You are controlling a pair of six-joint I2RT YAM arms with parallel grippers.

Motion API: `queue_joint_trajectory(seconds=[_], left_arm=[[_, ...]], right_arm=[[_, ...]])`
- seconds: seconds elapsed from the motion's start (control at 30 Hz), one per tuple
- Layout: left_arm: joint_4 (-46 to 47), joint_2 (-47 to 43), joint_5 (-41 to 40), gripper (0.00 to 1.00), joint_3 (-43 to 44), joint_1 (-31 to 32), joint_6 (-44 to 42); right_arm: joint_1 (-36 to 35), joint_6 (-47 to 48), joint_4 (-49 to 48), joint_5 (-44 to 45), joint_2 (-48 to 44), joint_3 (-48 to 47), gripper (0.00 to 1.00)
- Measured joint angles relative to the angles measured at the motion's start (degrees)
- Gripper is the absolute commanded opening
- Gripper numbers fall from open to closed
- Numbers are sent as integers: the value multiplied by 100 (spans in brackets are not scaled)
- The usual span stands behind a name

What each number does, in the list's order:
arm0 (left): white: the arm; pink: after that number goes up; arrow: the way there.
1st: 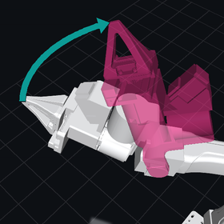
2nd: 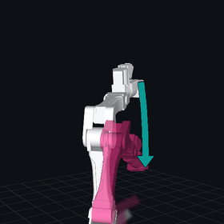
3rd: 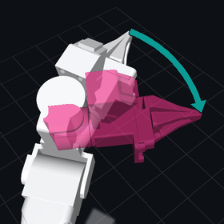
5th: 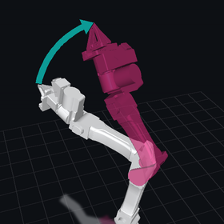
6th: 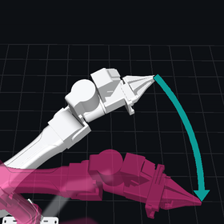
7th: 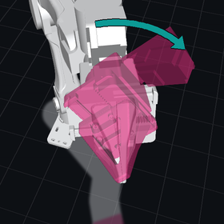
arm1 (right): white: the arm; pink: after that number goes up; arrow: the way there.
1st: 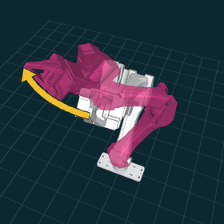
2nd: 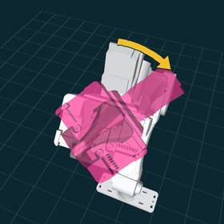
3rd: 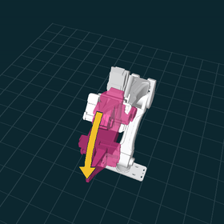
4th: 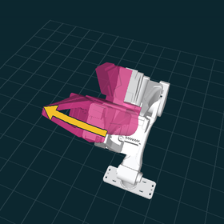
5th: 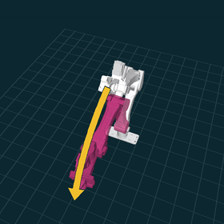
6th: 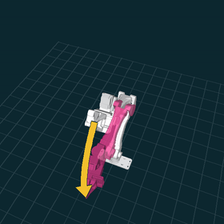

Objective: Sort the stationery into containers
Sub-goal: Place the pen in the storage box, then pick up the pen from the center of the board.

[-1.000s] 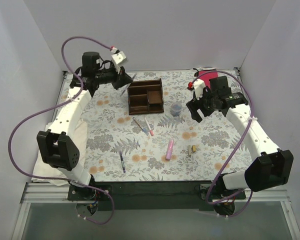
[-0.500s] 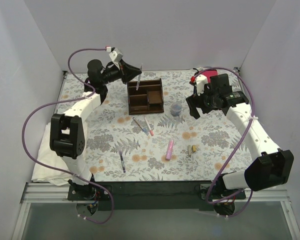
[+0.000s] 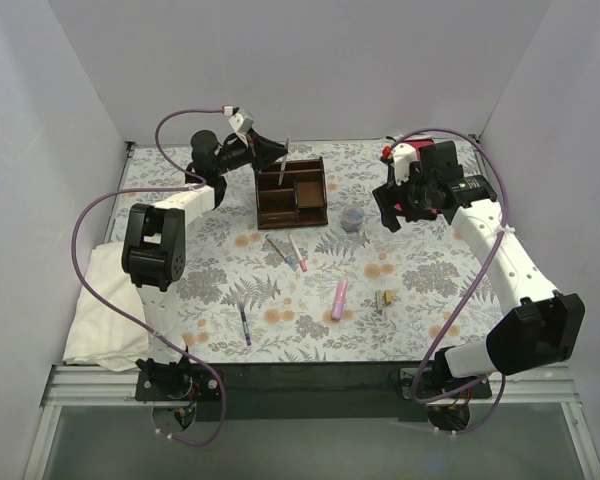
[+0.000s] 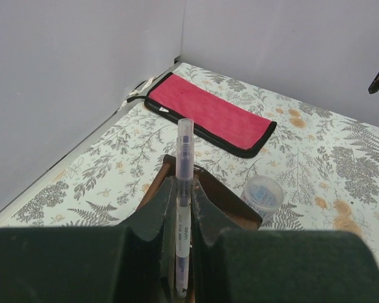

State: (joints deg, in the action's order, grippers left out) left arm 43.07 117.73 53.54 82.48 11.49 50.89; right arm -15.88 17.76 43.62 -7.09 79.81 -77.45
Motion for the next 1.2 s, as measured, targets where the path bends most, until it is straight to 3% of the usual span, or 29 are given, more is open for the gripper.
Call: queue_joint_trajectory(seconds=[0.2,0.57,0.83,0.87,0.9,1.07,1.2], left_arm=[[378,258,33,0,52,11,37],[531,330,177,20,-389,46,-59],[487,299,201,39,-496,48,-212],[470,280,197,52,-496,48,-236],[428,249,201,75,-483,48,-256],[22,-184,175,84,-380,4,-479],[-1244,-1386,459,78,-378,-61,-1574]], right_arm=[[0,22,42,103,227,-208,98],[0,39,116,131,688,-531,98],[0,39,136,114,745,-575,98],[0,39,136,114,745,-575,98],[0,39,136,114,745,-575,98],[0,39,129,101,741,-562,98],[0,50,109,48,662,-402,98]])
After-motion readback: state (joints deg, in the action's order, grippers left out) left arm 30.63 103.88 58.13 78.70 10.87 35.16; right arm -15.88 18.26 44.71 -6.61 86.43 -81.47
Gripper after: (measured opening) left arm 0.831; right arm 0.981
